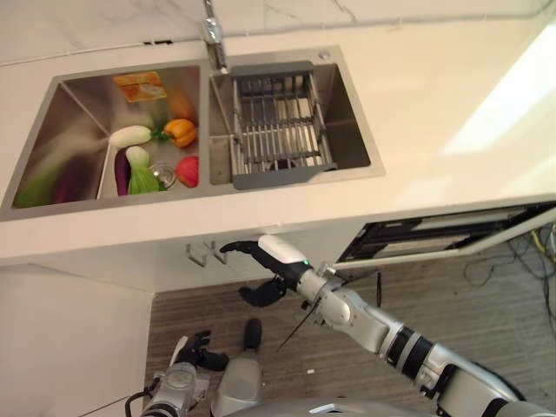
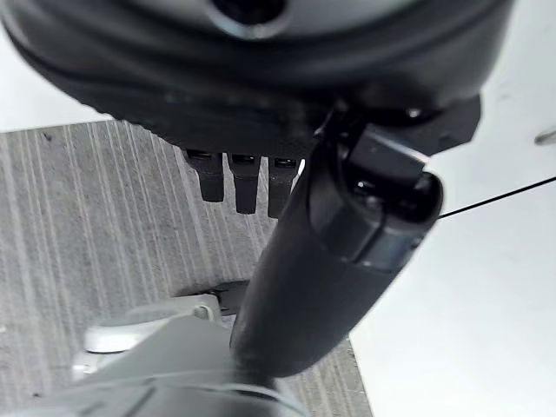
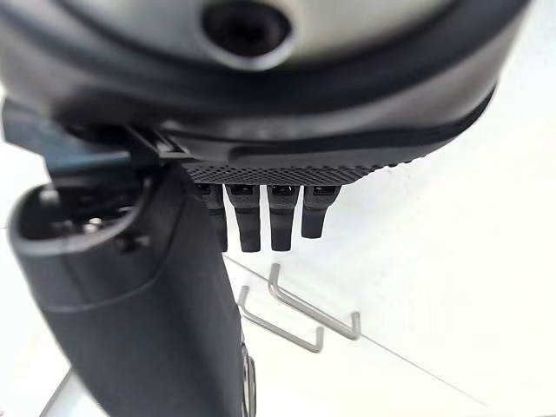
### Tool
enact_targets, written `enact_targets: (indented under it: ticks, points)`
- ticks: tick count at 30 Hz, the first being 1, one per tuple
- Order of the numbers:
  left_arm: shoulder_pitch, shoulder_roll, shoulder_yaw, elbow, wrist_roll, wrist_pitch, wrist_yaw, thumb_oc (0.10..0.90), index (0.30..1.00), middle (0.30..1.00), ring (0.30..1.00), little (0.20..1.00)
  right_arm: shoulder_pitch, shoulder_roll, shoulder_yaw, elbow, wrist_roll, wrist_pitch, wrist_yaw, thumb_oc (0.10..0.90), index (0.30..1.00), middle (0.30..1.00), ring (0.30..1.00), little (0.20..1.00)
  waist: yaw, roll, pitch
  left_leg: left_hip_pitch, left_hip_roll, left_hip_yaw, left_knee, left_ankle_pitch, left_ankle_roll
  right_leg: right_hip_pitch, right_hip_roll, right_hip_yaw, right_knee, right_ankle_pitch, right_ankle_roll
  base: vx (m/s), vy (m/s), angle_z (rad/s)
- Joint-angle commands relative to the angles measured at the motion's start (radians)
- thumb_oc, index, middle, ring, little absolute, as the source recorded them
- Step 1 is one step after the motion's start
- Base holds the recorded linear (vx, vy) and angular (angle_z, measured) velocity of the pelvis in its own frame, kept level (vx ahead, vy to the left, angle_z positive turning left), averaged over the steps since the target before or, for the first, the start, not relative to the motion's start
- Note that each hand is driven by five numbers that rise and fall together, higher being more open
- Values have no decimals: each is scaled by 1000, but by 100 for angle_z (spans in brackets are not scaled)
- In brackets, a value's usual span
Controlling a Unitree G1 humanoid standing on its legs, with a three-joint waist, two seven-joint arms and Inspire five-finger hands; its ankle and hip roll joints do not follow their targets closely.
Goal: Place the dishes in the dishwasher.
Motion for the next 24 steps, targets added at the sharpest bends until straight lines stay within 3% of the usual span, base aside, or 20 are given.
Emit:
enact_targets:
  ticks: [1, 3, 4, 5, 6, 7, 8, 10, 12, 14, 16, 24]
  points:
    - [-19, 19, -27, 41, -49, -41, -33, 800, 900, 900, 900, 900, 11, -38, -91, 57, -35, 27, 11, 800, 900, 900, 900, 900, -5, -15, -52, 89, -88, -1, 2, -164, 80, -55, -18, 126, 189, 34, 22, 66, 211, 9]
    - [-6, 18, -31, 38, -61, -45, -41, 800, 900, 900, 900, 900, 106, -37, -141, 167, -41, 44, 1, 800, 900, 900, 900, 900, -33, -6, -47, 121, -98, -21, 2, -170, 97, -91, -34, 176, 315, 59, 22, 30, 212, 10]
    - [-9, 17, -35, 54, -47, -46, -40, 800, 900, 900, 900, 900, 142, -29, -175, 246, -30, 48, -7, 800, 900, 900, 900, 900, -47, 3, -42, 125, -98, -25, 2, -149, 110, -116, -27, 186, 365, 84, 4, 17, 214, 34]
    - [-6, 15, -46, 85, -4, -48, -30, 800, 900, 900, 900, 900, 186, -4, -252, 422, 2, 59, -42, 800, 900, 900, 900, 900, -66, 14, -40, 149, -101, -51, 2, -154, 119, -149, 1, 238, 447, 81, 4, 0, 143, 52]
    - [-6, 15, -46, 85, -4, -48, -30, 800, 900, 900, 900, 900, 186, -4, -252, 422, 2, 59, -42, 800, 900, 900, 900, 900, -65, 14, -40, 149, -101, -51, 2, -154, 119, -149, 1, 238, 447, 81, 4, 88, 125, 66]
    - [2, 7, -39, 149, -7, -40, -45, 800, 900, 900, 900, 900, 219, 15, -340, 591, 52, 79, -66, 800, 900, 900, 900, 900, -105, 36, -39, 171, -91, -88, 2, -149, 117, -200, 67, 324, 465, 21, -26, 42, 49, 37]
    - [0, 7, -39, 150, -7, -41, -45, 800, 900, 900, 900, 900, 217, 16, -341, 594, 51, 77, -67, 800, 900, 900, 900, 900, -104, 37, -41, 168, -90, -87, 2, -148, 116, -202, 69, 324, 464, 22, -28, 81, 16, 23]
    - [3, -4, -3, 217, -72, -24, -100, 800, 900, 900, 900, 900, 238, 35, -497, 822, 172, 118, -78, 800, 900, 900, 900, 900, -138, 60, -39, 182, -85, -137, 5, -150, 103, -224, 106, 409, 326, -34, -43, 68, -90, 24]
    - [-2, -9, -13, 236, -70, -21, -125, 800, 900, 900, 900, 900, 262, 28, -542, 896, 188, 145, -58, 800, 900, 900, 900, 900, -176, 64, -41, 196, -89, -173, 3, -155, 96, -254, 124, 500, 230, -6, -37, 83, -69, 56]
    - [-8, -9, -10, 237, -81, -18, -144, 800, 900, 900, 900, 900, 276, 25, -561, 944, 194, 156, -54, 800, 900, 900, 900, 900, -182, 59, -48, 197, -93, -186, 3, -155, 92, -241, 136, 517, 186, -4, -23, 54, -89, 82]
    - [3, -9, -20, 233, -93, -8, -177, 800, 900, 900, 900, 900, 321, 26, -609, 1017, 211, 190, -29, 800, 900, 900, 900, 900, -194, 54, -61, 206, -93, -209, 3, -163, 84, -200, 136, 490, 136, -1, -27, 63, -137, 81]
    - [43, -36, -56, 227, -62, -1, -203, 800, 900, 900, 900, 900, 302, 49, -630, 977, 321, 179, 7, 800, 900, 900, 900, 900, -203, 63, -106, 221, -71, -184, 2, -169, 58, -92, 156, 485, -16, 12, -45, 39, -99, 19]
